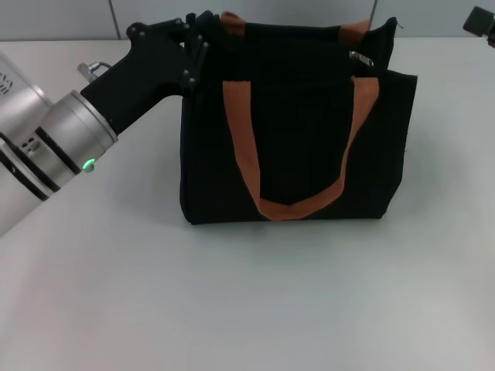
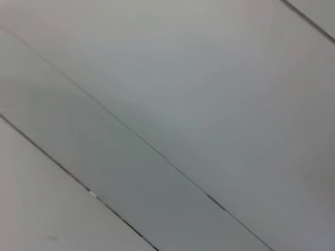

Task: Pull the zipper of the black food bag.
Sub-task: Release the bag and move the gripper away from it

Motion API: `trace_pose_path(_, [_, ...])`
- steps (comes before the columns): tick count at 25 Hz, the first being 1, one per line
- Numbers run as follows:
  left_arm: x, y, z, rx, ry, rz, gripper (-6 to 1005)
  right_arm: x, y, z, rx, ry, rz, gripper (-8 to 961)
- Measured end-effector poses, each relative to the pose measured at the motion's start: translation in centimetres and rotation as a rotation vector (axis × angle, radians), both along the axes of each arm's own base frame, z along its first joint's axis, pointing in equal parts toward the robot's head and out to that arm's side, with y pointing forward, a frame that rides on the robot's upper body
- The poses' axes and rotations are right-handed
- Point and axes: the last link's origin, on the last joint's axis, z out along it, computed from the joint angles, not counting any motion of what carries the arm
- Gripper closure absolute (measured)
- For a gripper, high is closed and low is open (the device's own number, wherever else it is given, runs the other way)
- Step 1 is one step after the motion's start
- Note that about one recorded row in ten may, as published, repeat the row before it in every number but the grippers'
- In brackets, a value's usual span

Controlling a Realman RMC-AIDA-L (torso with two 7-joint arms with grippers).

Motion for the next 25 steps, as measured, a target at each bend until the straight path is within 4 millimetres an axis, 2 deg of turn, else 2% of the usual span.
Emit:
trace_pose_path(6, [0.3,0.5,0.6,-0.011,-0.038,0.016,964,0.2,-2.2,-1.1,0.127,-0.001,0.129,879])
trace_pose_path(13, [0.2,0.2,1.6,-0.025,-0.127,0.028,750,0.4,-3.7,-2.8,0.218,-0.048,0.199,729])
trace_pose_path(14, [0.2,0.2,1.6,-0.025,-0.127,0.028,727,0.5,-3.9,-3.0,0.229,-0.055,0.203,678])
trace_pose_path(15, [-0.2,-1.4,2.9,0.004,-0.187,-0.019,704,0.5,-4.1,-3.4,0.25,-0.068,0.214,627])
trace_pose_path(18, [-0.8,-2.9,3.8,0.022,-0.232,-0.057,634,0.5,-4.5,-3.8,0.273,-0.08,0.228,474])
trace_pose_path(22, [-2.2,-5.6,4.9,0.048,-0.285,-0.093,537,0.4,-5.4,-4.6,0.31,-0.087,0.269,430])
trace_pose_path(23, [-2.2,-5.6,4.9,0.048,-0.285,-0.093,510,0.4,-5.6,-4.7,0.32,-0.089,0.279,419])
trace_pose_path(24, [-3.0,-6.8,5.7,0.074,-0.308,-0.097,484,0.3,-5.8,-4.9,0.333,-0.091,0.293,408])
trace_pose_path(25, [-3.0,-6.8,5.7,0.074,-0.308,-0.097,457,0.3,-6.0,-5.0,0.345,-0.094,0.306,408])
